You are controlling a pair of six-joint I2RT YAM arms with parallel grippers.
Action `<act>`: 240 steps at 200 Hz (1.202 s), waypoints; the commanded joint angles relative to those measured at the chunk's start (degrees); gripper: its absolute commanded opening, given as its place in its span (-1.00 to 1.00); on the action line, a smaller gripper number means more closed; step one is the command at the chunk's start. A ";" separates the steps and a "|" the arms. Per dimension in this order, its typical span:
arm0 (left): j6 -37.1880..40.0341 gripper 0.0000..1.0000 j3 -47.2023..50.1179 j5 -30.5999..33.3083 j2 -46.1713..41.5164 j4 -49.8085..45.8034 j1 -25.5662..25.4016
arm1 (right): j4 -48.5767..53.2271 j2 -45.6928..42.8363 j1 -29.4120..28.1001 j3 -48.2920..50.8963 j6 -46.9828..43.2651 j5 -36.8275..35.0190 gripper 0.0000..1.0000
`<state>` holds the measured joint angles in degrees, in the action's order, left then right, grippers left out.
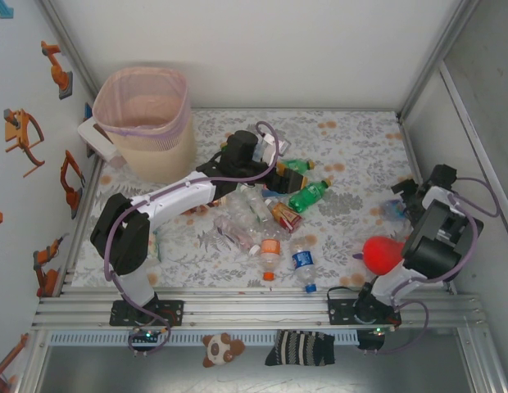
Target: Put the plastic bottles in the bin
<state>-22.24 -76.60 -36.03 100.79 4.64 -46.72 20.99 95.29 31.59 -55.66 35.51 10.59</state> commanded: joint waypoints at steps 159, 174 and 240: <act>-2.71 0.77 2.07 0.44 -2.51 4.52 0.29 | 2.56 -5.03 -3.21 -2.20 -4.03 4.45 0.19; -3.36 0.76 2.29 0.44 -2.48 5.34 0.30 | 3.00 -7.59 -4.79 -1.84 -4.88 6.05 0.19; -5.44 0.76 1.59 -0.31 -1.07 8.62 0.05 | 3.97 -21.33 -16.08 -3.20 -7.43 13.31 0.19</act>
<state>-26.22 -74.78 -35.44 100.55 10.24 -46.46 23.73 78.54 19.51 -57.71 29.91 19.90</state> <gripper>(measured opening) 0.880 0.596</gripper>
